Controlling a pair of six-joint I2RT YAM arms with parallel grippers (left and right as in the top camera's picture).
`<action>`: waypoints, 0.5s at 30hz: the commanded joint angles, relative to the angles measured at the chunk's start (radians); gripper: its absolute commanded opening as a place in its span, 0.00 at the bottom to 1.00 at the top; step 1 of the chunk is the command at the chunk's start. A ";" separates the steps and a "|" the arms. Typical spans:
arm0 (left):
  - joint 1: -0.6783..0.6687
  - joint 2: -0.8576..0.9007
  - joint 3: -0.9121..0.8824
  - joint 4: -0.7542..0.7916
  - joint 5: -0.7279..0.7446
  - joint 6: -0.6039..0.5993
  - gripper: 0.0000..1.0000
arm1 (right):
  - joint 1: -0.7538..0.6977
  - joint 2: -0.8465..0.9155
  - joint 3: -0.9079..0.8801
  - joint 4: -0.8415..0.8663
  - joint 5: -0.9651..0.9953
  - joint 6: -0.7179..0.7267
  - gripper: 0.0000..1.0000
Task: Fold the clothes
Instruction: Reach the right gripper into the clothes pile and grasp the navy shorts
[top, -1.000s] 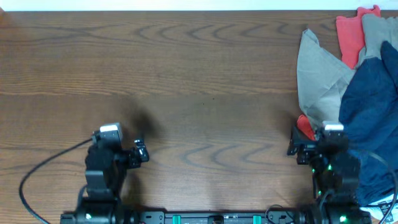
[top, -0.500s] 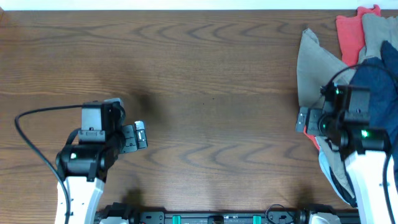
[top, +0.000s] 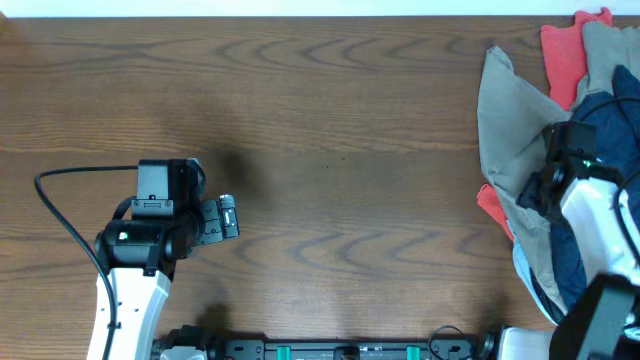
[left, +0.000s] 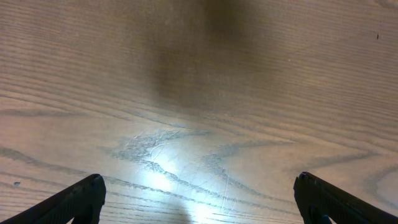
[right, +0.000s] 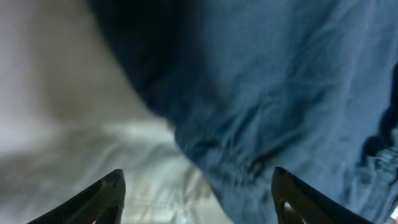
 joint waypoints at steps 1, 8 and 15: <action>0.004 0.001 0.019 -0.003 0.003 -0.010 0.98 | -0.031 0.056 0.008 0.029 0.037 0.038 0.70; 0.004 0.001 0.019 -0.002 0.003 -0.010 0.98 | -0.036 0.146 0.008 0.101 0.040 0.038 0.57; 0.004 0.001 0.019 -0.002 0.003 -0.010 0.98 | -0.047 0.158 0.010 0.114 0.067 0.041 0.18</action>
